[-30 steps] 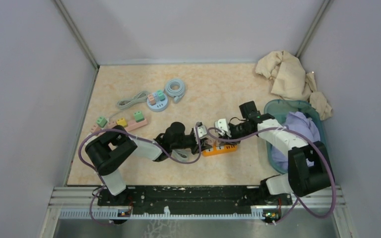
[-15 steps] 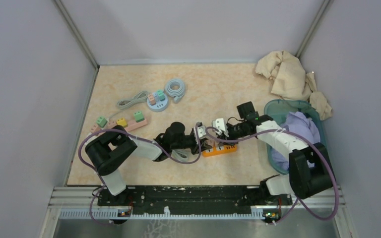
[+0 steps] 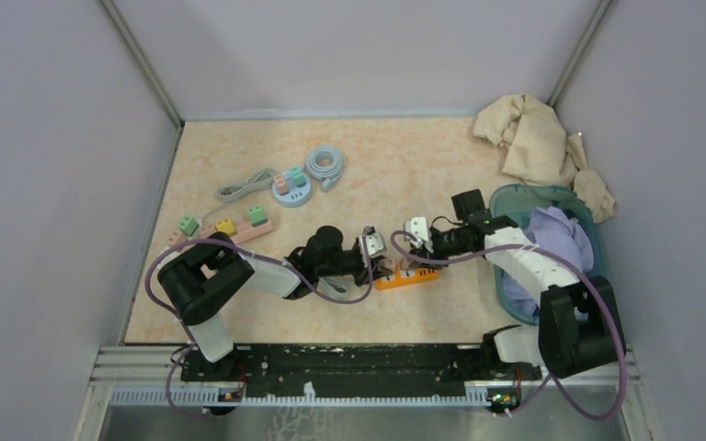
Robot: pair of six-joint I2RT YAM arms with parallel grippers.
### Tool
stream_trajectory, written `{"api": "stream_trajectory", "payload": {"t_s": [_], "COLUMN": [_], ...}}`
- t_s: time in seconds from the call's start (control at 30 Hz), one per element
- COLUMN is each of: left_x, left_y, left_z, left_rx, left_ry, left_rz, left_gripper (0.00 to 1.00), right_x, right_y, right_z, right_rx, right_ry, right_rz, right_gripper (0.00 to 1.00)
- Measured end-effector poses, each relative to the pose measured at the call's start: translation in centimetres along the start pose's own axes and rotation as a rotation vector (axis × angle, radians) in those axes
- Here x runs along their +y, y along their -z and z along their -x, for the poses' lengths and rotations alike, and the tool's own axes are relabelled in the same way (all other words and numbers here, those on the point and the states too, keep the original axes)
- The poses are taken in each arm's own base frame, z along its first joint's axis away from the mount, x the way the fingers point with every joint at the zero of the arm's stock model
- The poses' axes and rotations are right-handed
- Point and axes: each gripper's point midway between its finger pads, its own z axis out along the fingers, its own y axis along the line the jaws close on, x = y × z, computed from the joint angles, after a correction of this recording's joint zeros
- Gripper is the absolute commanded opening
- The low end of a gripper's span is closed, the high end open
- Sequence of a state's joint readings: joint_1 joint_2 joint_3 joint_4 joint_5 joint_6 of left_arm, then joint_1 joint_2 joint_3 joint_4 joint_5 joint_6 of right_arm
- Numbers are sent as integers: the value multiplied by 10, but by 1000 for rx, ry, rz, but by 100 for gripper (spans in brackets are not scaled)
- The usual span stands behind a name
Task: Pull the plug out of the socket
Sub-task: Remove the plug from the socket.
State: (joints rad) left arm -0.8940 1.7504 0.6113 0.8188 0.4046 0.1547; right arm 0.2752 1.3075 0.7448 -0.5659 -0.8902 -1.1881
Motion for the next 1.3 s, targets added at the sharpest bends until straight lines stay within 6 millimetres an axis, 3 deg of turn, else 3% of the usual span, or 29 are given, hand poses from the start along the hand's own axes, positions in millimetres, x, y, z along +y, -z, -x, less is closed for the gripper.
{"api": "stream_trajectory", "payload": {"t_s": [0.3, 0.4, 0.53, 0.67, 1.07, 1.3], "left_x": [-1, -1, -1, 0, 1, 3], "left_y": [-1, -1, -1, -1, -2, 3], "left_z": [0, 0, 0, 1, 1, -13], "left_rx": [5, 7, 8, 11, 22, 86], "left_ry": [4, 7, 12, 23, 41, 68], "left_rz": [-5, -5, -6, -4, -2, 30], "left_gripper": [0, 0, 1, 4, 48, 76], "right_x": [12, 11, -11, -35, -102, -133], "right_y": [4, 6, 17, 33, 67, 75], "right_z": [7, 20, 42, 46, 61, 52], "right_rx": [-32, -76, -131, -164, -320, -399], "right_ry": [-25, -77, -145, -257, -644, -868], "right_rz": [15, 20, -34, -124, -397, -505], "right_gripper": [0, 0, 0, 0, 4, 3]}}
